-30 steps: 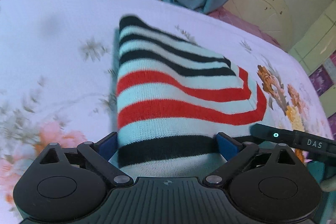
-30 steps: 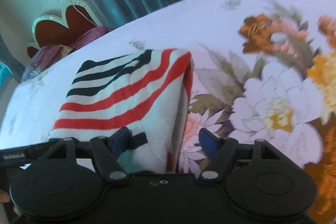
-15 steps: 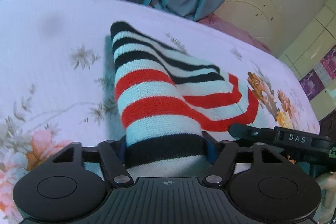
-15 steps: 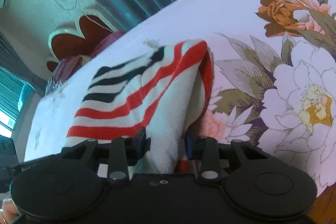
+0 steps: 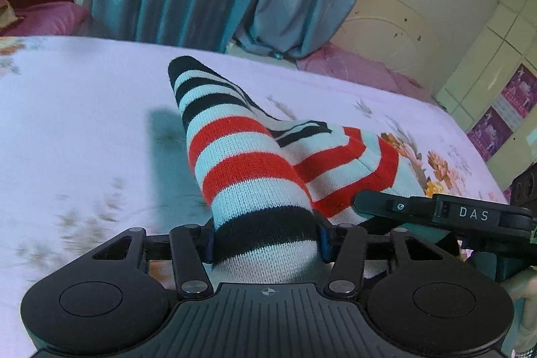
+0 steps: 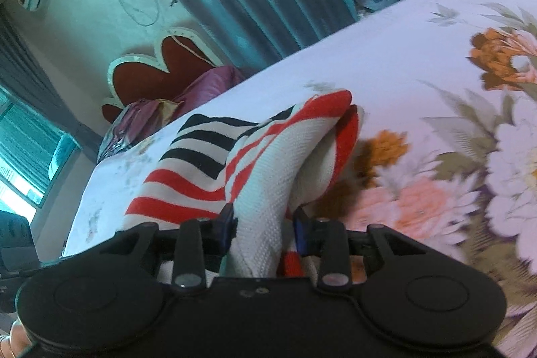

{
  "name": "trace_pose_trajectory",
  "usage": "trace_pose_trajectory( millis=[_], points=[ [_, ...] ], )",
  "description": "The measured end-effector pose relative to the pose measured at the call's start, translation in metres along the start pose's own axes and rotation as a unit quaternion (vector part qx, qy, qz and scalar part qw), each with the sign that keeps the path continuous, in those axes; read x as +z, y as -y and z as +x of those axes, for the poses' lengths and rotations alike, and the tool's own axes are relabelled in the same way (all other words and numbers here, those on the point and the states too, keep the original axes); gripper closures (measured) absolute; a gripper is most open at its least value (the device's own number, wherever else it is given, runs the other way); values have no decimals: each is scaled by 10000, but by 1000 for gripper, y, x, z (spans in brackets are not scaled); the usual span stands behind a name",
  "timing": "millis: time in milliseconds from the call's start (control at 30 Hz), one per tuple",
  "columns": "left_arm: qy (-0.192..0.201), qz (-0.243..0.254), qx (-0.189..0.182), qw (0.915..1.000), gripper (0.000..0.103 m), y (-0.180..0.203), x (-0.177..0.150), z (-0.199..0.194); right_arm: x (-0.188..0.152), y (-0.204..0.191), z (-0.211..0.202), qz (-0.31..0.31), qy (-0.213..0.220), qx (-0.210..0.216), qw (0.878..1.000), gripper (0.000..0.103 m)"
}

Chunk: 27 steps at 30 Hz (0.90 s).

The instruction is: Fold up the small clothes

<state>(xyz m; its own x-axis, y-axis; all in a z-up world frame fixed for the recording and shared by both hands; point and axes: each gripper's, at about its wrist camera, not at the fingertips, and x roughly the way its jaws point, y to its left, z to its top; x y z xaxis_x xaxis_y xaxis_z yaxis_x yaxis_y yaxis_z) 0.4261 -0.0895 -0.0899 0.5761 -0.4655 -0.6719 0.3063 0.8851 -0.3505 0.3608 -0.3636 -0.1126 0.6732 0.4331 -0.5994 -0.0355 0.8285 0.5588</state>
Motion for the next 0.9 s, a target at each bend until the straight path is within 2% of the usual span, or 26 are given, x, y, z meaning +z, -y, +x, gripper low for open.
trace_pose_trajectory(
  millis=[200, 500, 700, 900],
  points=[
    [192, -26, -63, 9998, 51, -66, -1, -50, -18, -66, 24, -164, 95, 14, 9998, 70],
    [349, -44, 5, 9994, 51, -197, -4, -113, -64, -177, 88, -258, 233, 17, 9994, 70],
    [420, -144, 158, 9989, 51, -269, 1, -126, -71, -220, 143, -294, 117, 180, 9993, 70],
    [466, -218, 261, 9983, 51, -325, -5, -113, -74, -238, 193, -432, -122, 207, 9988, 70]
  ],
)
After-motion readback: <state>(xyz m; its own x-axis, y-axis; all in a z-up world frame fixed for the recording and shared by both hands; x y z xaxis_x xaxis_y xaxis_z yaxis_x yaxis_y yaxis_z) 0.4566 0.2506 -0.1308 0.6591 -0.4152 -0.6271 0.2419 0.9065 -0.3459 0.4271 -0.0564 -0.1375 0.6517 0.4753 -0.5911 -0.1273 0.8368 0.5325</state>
